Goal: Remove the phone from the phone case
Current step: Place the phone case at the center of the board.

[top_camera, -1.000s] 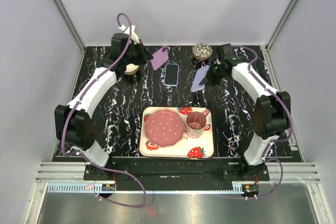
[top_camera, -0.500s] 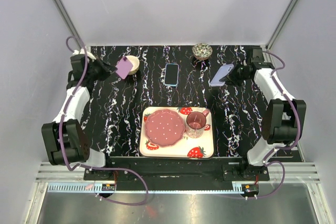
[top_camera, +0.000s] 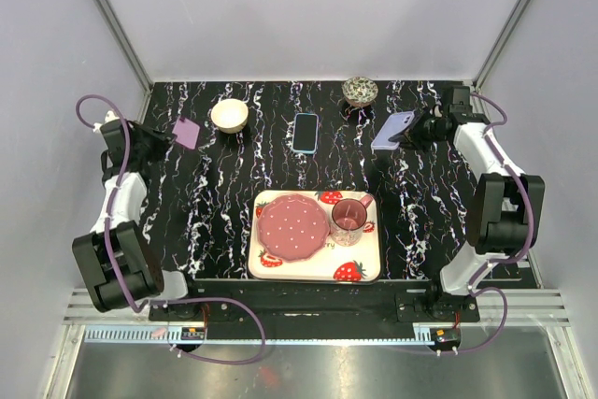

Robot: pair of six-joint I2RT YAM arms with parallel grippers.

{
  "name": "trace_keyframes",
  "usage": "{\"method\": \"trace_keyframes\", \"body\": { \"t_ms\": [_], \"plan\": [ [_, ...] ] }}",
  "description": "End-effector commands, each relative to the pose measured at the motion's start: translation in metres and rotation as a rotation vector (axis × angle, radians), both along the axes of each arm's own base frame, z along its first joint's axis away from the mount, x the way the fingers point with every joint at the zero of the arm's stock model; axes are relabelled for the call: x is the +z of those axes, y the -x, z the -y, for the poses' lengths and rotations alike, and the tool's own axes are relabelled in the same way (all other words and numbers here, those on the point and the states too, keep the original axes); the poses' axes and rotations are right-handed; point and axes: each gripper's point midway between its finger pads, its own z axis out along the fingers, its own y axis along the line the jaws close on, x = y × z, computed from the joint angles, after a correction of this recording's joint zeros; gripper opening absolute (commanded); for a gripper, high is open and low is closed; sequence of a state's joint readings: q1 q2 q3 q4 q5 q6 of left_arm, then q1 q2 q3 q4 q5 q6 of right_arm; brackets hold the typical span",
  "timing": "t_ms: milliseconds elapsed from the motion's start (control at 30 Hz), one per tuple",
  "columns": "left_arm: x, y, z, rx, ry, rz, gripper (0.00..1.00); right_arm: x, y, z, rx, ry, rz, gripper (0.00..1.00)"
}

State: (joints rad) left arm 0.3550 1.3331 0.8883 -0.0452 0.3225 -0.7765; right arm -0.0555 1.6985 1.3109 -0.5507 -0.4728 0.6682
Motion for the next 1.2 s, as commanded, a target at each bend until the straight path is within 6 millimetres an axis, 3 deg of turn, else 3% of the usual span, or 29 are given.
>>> {"method": "trace_keyframes", "body": {
  "t_ms": [0,33,100,200,300,467,533,567,600,633,700,733,767,800,833,867,933,967,1000,1067,1100,1167],
  "plan": [
    [0.033,-0.039,-0.019,0.069,-0.015,0.207,0.0,0.019,-0.031,0.004,-0.045,-0.057,0.097,0.0],
    [0.04,-0.047,-0.019,0.064,-0.016,0.259,0.0,0.014,-0.038,0.004,-0.054,-0.079,0.089,0.0],
    [0.025,-0.056,-0.023,0.081,0.009,0.24,0.0,0.025,-0.054,0.004,-0.064,-0.123,0.126,0.0],
    [0.011,-0.062,-0.03,0.097,-0.015,0.226,0.0,0.021,-0.075,0.017,-0.114,-0.079,0.16,0.0],
    [-0.007,-0.061,-0.034,0.101,-0.033,0.183,0.0,0.006,-0.091,0.033,-0.145,-0.037,0.147,0.0],
    [-0.042,-0.05,-0.034,0.122,-0.016,0.062,0.0,-0.041,-0.103,0.062,-0.197,0.039,0.069,0.0],
    [-0.052,-0.046,-0.035,0.125,-0.016,0.014,0.0,-0.063,-0.103,0.077,-0.229,0.126,0.012,0.08],
    [-0.055,-0.044,-0.037,0.13,-0.026,-0.005,0.0,-0.075,-0.094,0.081,-0.223,0.16,-0.045,0.18],
    [-0.057,-0.043,-0.037,0.131,-0.03,-0.016,0.0,-0.078,-0.094,0.092,-0.25,0.214,-0.064,0.43],
    [-0.06,-0.04,-0.038,0.139,-0.035,-0.04,0.02,-0.085,-0.09,0.096,-0.261,0.237,-0.095,0.52],
    [-0.06,-0.039,-0.041,0.142,-0.051,-0.062,0.14,-0.09,-0.08,0.108,-0.294,0.298,-0.14,0.67],
    [-0.065,-0.036,-0.041,0.147,-0.049,-0.086,0.2,-0.084,-0.079,0.111,-0.305,0.314,-0.134,0.69],
    [-0.064,-0.035,-0.042,0.15,-0.055,-0.092,0.36,-0.081,-0.076,0.114,-0.322,0.324,-0.14,0.71],
    [-0.063,-0.034,-0.043,0.152,-0.059,-0.098,0.44,-0.079,-0.073,0.118,-0.338,0.351,-0.143,0.78],
    [-0.066,-0.031,-0.042,0.154,-0.061,-0.114,0.5,-0.066,-0.072,0.12,-0.349,0.36,-0.12,0.81],
    [-0.064,-0.03,-0.043,0.152,-0.069,-0.116,0.61,-0.062,-0.069,0.122,-0.352,0.37,-0.12,0.82],
    [-0.064,-0.025,-0.044,0.163,-0.083,-0.139,0.7,-0.044,-0.066,0.126,-0.37,0.396,-0.092,0.84],
    [-0.06,-0.023,-0.045,0.166,-0.098,-0.136,0.81,-0.04,-0.064,0.127,-0.372,0.405,-0.091,0.84],
    [-0.057,-0.022,-0.046,0.171,-0.113,-0.138,0.99,-0.027,-0.063,0.127,-0.378,0.419,-0.065,0.84],
    [-0.058,-0.009,-0.048,0.213,-0.149,-0.211,0.99,-0.019,-0.059,0.125,-0.371,0.443,-0.054,0.85],
    [-0.048,-0.009,-0.054,0.248,-0.186,-0.218,0.99,-0.01,-0.061,0.124,-0.374,0.473,-0.034,0.85],
    [-0.038,-0.004,-0.045,0.255,-0.271,-0.251,0.99,0.001,-0.062,0.102,-0.322,0.505,-0.012,0.86]
  ]
}}
